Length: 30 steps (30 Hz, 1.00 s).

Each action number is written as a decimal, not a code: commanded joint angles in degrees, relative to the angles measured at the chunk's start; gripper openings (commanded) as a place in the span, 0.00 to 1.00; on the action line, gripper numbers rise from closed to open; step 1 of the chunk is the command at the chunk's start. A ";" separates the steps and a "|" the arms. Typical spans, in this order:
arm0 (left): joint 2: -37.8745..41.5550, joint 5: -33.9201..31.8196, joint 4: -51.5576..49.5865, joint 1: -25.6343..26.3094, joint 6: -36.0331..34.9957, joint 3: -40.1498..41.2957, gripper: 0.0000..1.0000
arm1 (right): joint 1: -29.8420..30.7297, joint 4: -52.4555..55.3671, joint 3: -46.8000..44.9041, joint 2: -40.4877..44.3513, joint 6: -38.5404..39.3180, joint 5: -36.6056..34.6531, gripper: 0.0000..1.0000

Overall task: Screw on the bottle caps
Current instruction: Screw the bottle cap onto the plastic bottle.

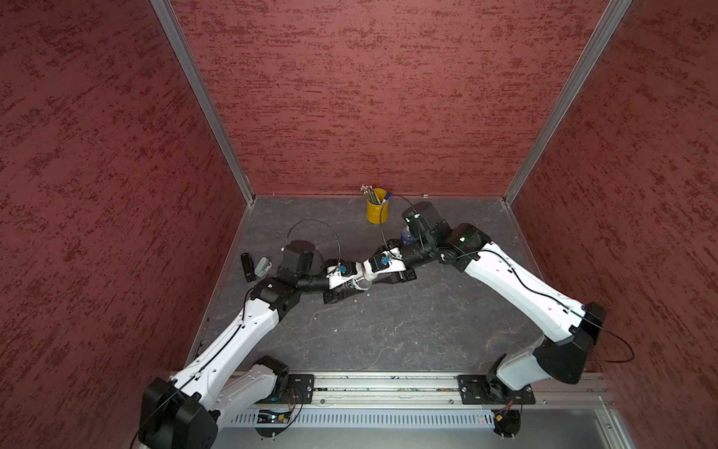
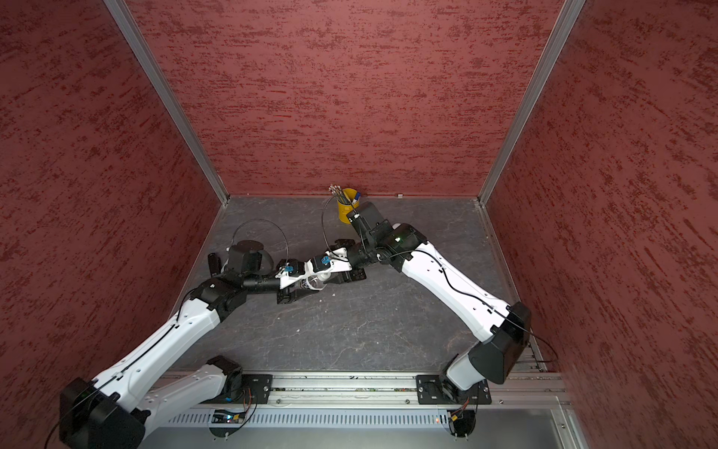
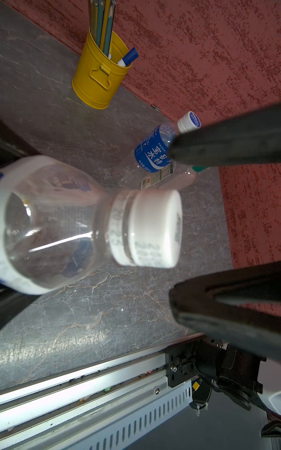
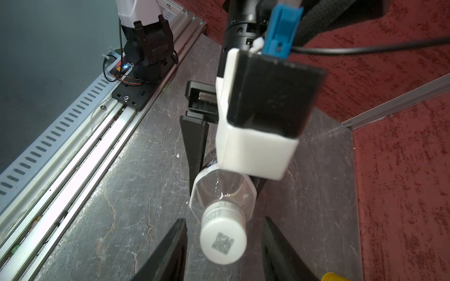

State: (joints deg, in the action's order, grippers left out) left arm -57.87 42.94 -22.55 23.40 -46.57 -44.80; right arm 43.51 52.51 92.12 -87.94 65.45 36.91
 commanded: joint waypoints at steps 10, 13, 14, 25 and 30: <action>-1.00 1.72 1.90 0.07 1.08 -1.07 0.45 | 1.32 3.17 2.57 -3.11 0.00 -2.67 0.18; -0.79 -0.83 3.08 0.76 1.42 -0.73 0.45 | 1.30 3.06 3.66 -4.05 -6.35 -0.74 0.04; -0.31 -3.38 4.79 1.60 1.99 -0.18 0.45 | 1.33 2.88 3.98 -4.44 -10.10 -0.22 0.02; 6.17 -35.49 30.09 15.96 -2.97 11.15 0.45 | 1.43 -37.21 -18.84 4.16 -105.18 -19.44 0.00; 4.65 -43.37 37.60 22.54 -9.83 13.80 0.44 | 3.91 -32.46 -21.87 8.65 -139.76 -39.56 0.00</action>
State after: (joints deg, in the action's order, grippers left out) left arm -53.54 0.69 1.98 41.21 -48.45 -31.22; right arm 46.94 28.38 71.33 -80.20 -41.54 15.29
